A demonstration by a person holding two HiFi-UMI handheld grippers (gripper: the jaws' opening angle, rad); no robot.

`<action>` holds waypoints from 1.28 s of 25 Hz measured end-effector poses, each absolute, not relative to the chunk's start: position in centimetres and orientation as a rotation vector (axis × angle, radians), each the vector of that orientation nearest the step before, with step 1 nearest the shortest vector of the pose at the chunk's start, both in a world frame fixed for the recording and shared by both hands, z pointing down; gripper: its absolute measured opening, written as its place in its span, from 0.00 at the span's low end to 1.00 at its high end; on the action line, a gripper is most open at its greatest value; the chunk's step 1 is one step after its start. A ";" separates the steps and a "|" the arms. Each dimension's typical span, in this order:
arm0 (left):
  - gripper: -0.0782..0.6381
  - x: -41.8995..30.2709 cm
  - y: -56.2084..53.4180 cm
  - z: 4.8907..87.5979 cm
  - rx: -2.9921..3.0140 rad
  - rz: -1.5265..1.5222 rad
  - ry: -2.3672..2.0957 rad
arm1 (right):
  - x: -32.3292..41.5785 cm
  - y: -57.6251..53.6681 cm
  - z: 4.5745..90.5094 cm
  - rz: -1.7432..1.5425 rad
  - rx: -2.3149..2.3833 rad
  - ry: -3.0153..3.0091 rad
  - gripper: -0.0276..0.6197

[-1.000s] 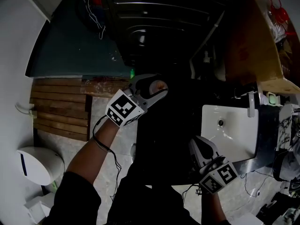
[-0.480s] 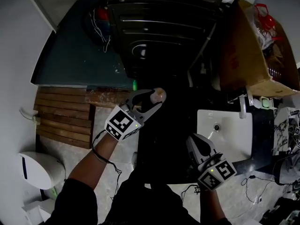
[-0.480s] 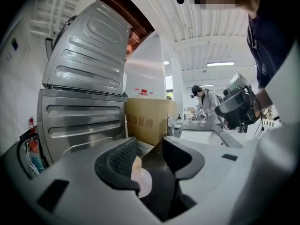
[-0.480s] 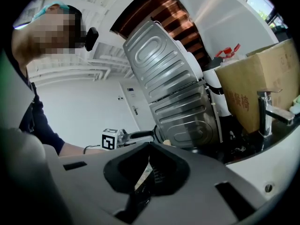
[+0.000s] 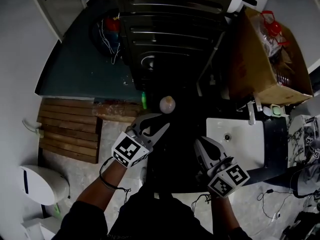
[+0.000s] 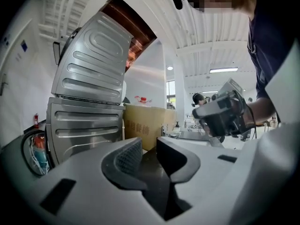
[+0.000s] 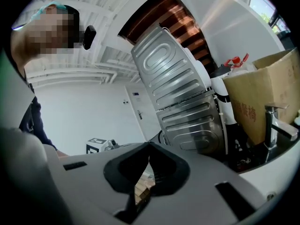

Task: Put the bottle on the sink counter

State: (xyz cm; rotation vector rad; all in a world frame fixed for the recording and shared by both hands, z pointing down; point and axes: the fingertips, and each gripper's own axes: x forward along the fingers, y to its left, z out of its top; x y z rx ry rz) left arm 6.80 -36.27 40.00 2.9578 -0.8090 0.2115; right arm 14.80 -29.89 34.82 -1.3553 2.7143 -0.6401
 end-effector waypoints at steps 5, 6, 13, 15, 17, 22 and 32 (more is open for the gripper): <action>0.21 6.4 -33.6 39.3 2.933 0.190 -0.836 | 14.1 -29.1 33.5 -0.599 -1.333 2.730 0.08; 0.21 6.4 -33.1 39.0 2.933 0.186 -0.841 | 13.9 -28.9 33.1 -0.589 -1.327 2.731 0.08; 0.17 6.0 -30.4 36.0 2.957 0.163 -0.892 | 13.1 -27.4 31.4 -0.540 -1.293 2.731 0.08; 0.16 5.9 -30.0 35.5 2.962 0.156 -0.913 | 12.7 -27.1 31.2 -0.531 -1.279 2.733 0.08; 0.14 5.7 -29.6 35.4 2.949 0.183 -0.923 | 12.2 -26.7 31.0 -0.525 -1.266 2.740 0.08; 0.12 5.6 -28.0 34.7 2.949 0.168 -0.901 | 11.3 -25.5 30.7 -0.516 -1.246 2.748 0.08; 0.12 5.3 -26.7 34.0 2.952 0.119 -0.893 | 10.2 -24.4 30.7 -0.510 -1.233 2.766 0.08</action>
